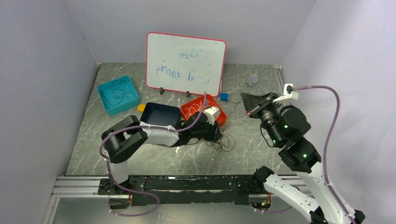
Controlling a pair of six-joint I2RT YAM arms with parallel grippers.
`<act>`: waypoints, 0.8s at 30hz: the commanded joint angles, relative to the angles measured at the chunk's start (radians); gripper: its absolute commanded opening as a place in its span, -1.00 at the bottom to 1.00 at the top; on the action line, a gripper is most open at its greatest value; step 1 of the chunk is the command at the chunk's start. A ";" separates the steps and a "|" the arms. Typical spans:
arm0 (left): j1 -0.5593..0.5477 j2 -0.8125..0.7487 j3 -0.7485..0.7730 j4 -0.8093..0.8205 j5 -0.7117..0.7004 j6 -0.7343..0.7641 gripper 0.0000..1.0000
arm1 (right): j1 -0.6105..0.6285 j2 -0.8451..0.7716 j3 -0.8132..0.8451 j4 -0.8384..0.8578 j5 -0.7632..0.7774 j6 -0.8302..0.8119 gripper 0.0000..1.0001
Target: Untangle the cables
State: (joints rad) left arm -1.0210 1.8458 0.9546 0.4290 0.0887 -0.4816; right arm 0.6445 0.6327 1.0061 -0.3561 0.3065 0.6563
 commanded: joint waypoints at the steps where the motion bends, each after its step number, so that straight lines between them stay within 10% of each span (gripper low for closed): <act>1: -0.050 -0.005 0.010 -0.005 0.020 0.030 -0.14 | 0.002 -0.005 0.113 -0.034 0.108 -0.078 -1.00; 24: -0.099 -0.115 -0.167 -0.115 -0.094 0.016 -0.44 | 0.003 0.120 0.485 0.110 0.380 -0.690 -1.00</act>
State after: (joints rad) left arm -1.1137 1.7760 0.8093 0.3321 0.0425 -0.4488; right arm 0.6445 0.7410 1.4315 -0.3580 0.5968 0.1600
